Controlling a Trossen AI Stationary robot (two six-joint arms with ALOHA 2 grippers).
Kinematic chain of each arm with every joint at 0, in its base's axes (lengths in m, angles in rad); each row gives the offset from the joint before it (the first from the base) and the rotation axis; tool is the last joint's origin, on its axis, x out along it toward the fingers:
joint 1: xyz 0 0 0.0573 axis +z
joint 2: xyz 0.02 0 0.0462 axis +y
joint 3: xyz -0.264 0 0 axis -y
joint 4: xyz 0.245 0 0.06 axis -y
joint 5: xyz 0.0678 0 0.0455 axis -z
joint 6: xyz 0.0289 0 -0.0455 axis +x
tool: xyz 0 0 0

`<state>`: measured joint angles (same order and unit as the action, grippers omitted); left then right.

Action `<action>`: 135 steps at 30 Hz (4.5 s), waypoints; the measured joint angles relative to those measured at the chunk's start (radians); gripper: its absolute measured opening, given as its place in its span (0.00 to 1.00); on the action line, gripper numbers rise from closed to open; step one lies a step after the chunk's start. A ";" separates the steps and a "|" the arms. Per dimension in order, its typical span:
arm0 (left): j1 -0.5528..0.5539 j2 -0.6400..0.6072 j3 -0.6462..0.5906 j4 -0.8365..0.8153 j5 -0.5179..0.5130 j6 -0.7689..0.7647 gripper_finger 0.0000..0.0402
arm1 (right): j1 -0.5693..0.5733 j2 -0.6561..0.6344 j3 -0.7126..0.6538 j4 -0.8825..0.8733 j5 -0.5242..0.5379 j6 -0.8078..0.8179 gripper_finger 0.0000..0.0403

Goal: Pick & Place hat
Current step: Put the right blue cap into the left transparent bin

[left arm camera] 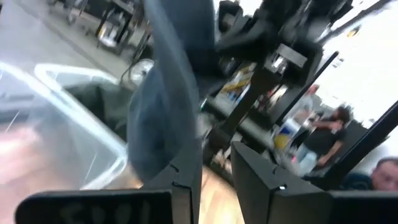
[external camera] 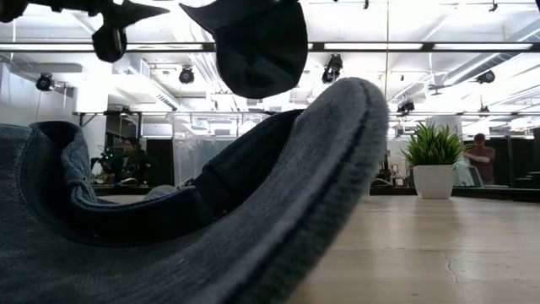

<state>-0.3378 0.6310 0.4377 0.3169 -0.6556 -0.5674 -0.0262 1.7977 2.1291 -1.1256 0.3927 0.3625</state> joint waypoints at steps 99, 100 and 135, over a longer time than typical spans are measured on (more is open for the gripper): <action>0.096 0.106 0.050 0.126 -0.089 0.069 0.69 | -0.020 -0.005 0.057 0.084 0.097 -0.058 0.02; 0.096 0.106 0.050 0.126 -0.095 0.079 0.70 | -0.020 -0.005 0.057 0.084 0.097 -0.054 0.02; 0.140 0.296 0.106 0.320 -0.263 0.418 0.71 | -0.020 -0.005 0.053 0.115 0.097 -0.025 0.02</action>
<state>-0.1980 0.9274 0.5438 0.6369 -0.9181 -0.1494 -0.0463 1.7927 2.1822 -1.0108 0.4898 0.3370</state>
